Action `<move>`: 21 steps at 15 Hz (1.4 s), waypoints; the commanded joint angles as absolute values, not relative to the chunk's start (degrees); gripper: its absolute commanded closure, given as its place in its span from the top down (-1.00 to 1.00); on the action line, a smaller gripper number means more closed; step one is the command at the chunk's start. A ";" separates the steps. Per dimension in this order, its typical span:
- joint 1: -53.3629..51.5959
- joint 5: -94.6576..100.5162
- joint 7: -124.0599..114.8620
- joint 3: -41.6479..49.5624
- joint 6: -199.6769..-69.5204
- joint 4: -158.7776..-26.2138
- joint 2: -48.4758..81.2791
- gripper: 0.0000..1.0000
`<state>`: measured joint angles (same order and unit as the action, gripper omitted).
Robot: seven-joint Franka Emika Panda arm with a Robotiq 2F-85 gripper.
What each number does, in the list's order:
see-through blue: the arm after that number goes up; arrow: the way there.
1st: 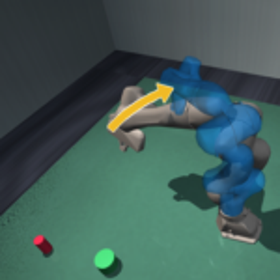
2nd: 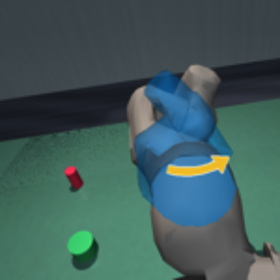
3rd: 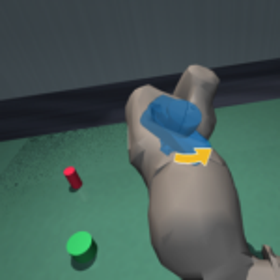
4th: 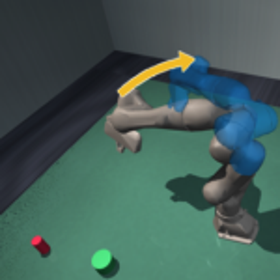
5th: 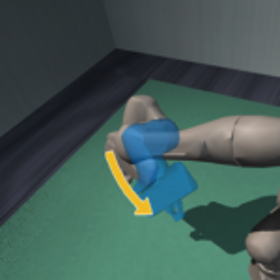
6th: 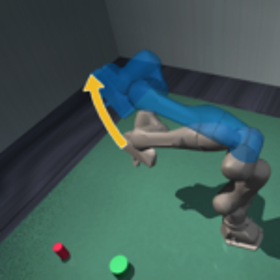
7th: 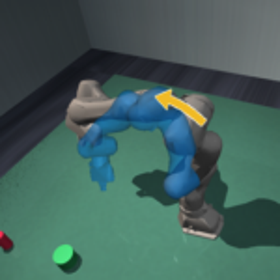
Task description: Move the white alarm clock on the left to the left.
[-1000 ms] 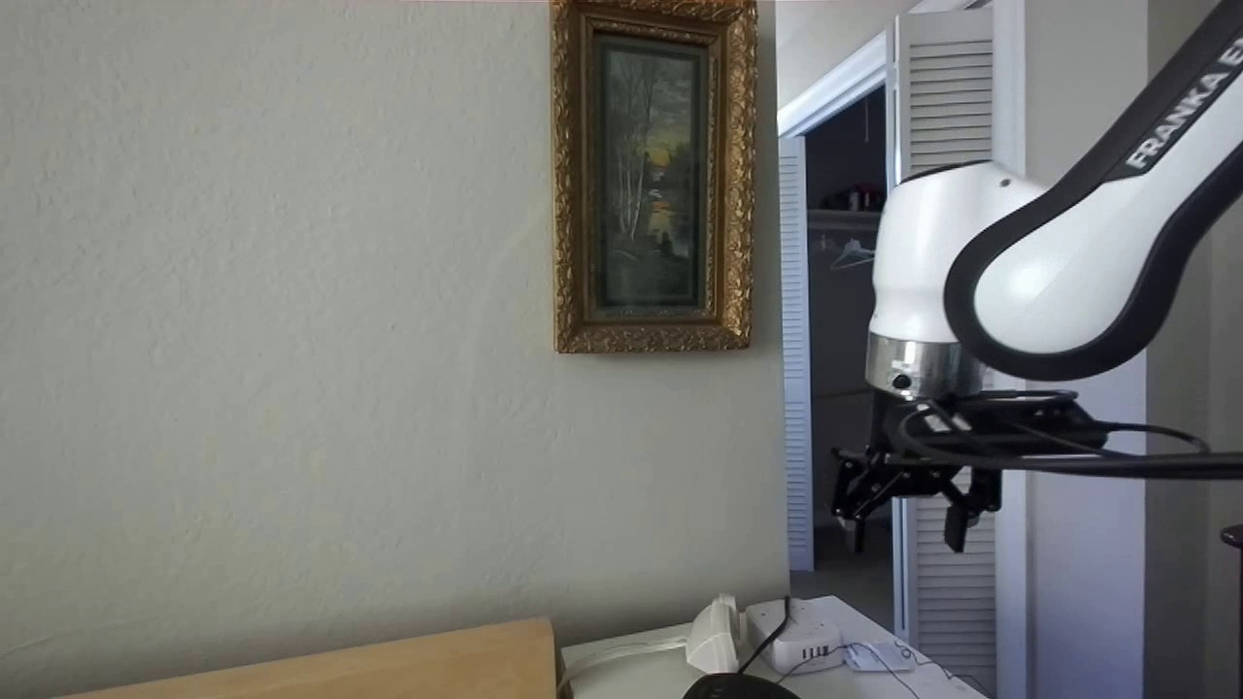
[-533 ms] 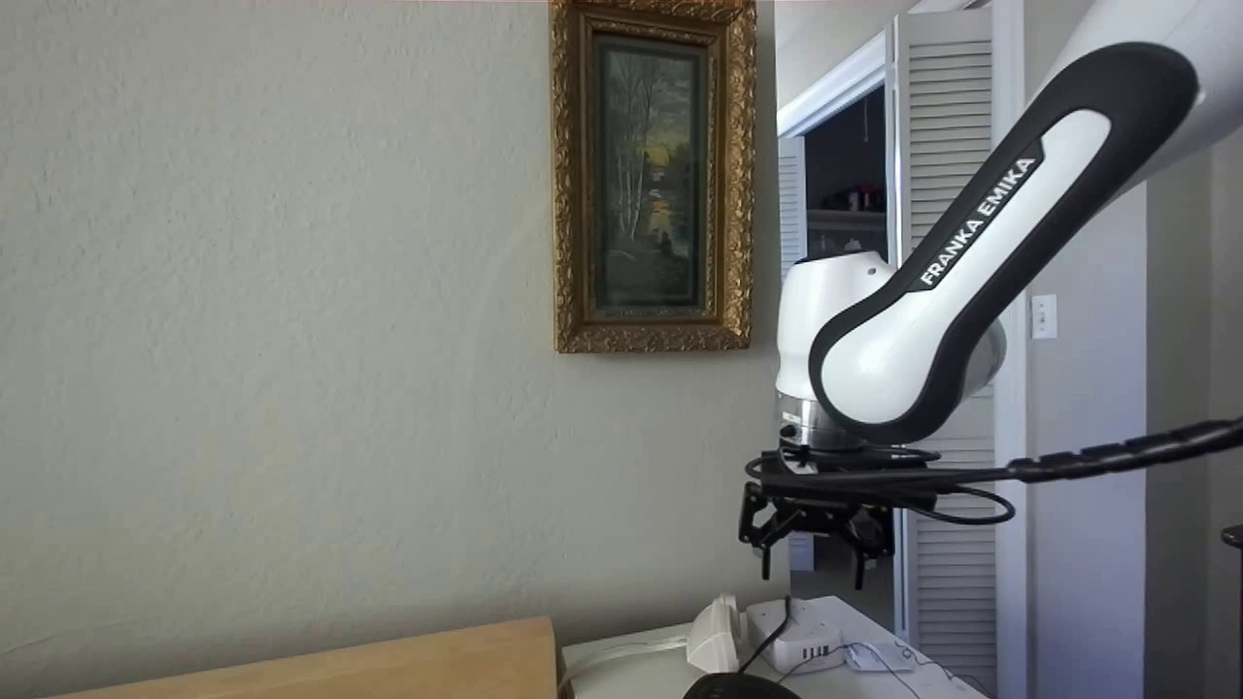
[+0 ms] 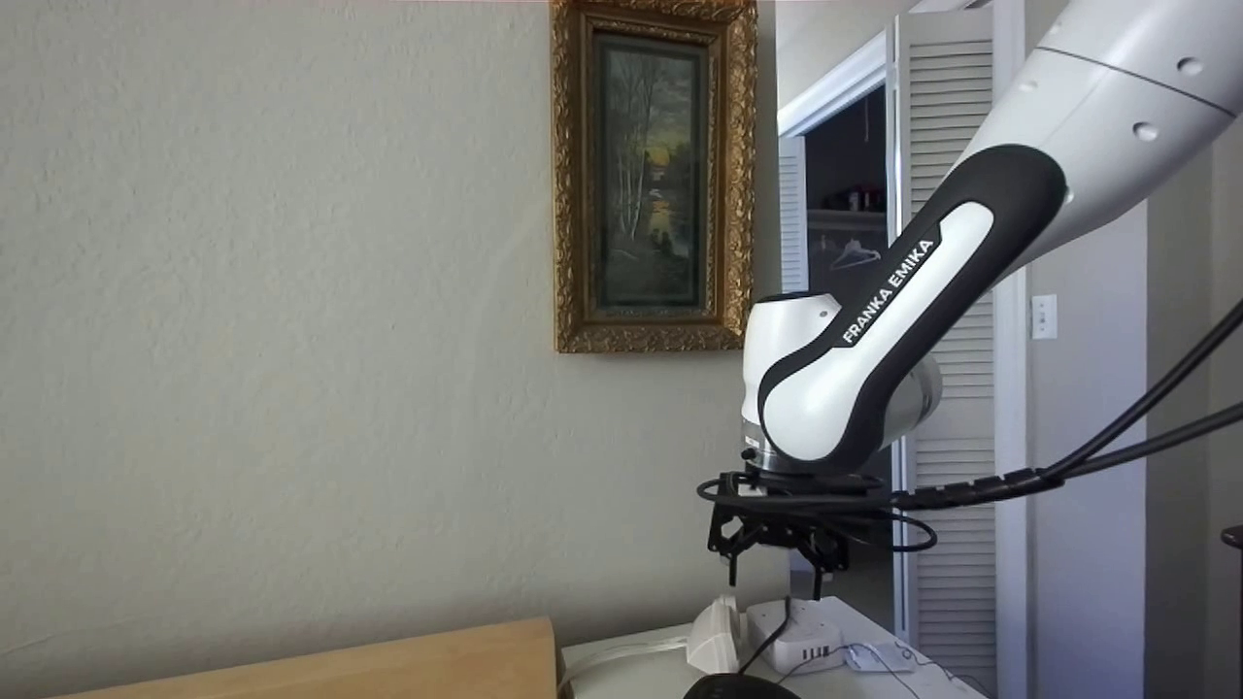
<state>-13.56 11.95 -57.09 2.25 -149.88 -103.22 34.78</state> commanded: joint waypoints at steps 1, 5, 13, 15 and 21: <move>-14.83 10.42 -56.01 3.62 -149.90 -103.26 34.71 1.00; -14.90 10.44 -56.02 3.60 -149.90 -103.26 34.60 1.00; -13.37 6.35 -54.27 1.74 -151.76 -97.43 41.37 1.00; -13.42 4.94 -53.34 1.76 -151.15 -95.18 43.17 1.00; -12.89 1.81 -51.11 1.19 -151.46 -88.61 48.92 1.00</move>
